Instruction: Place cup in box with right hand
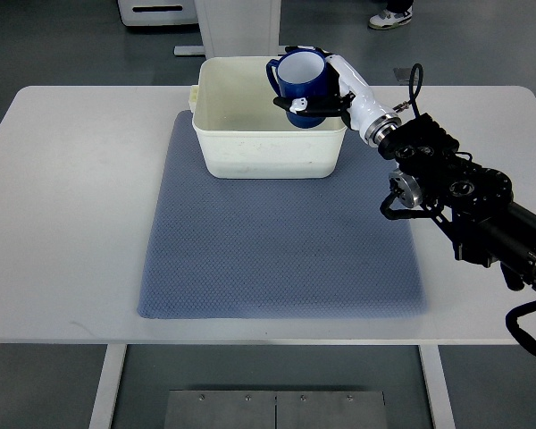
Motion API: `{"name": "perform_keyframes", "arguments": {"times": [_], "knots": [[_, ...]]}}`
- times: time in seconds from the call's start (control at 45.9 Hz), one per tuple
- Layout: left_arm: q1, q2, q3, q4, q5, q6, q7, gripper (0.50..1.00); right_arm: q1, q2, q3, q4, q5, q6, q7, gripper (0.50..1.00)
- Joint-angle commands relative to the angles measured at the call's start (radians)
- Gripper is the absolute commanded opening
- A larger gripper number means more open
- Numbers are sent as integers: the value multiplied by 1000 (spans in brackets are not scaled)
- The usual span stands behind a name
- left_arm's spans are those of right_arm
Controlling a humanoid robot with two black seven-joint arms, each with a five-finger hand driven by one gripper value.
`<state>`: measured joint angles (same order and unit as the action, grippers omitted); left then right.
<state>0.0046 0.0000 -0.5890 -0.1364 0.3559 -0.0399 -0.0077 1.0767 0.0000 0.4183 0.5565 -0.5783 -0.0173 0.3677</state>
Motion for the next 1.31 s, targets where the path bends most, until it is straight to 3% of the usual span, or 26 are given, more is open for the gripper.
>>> {"name": "perform_keyframes", "arguments": {"times": [0.0,0.523,0.871,1.285], "knots": [[0,0,0,0,0,0,2,1000,2,0,0,2,0,0,0,995],[0,0,0,0,0,0,0,1000,17,0,5,17,2,11,-1,995],[0,0,0,0,0,0,2,1000,8,-164,25,111,54,76,-1,993],[0,0,0,0,0,0,0,1000,-104,-311,126,118,124,135,4,993]]}}
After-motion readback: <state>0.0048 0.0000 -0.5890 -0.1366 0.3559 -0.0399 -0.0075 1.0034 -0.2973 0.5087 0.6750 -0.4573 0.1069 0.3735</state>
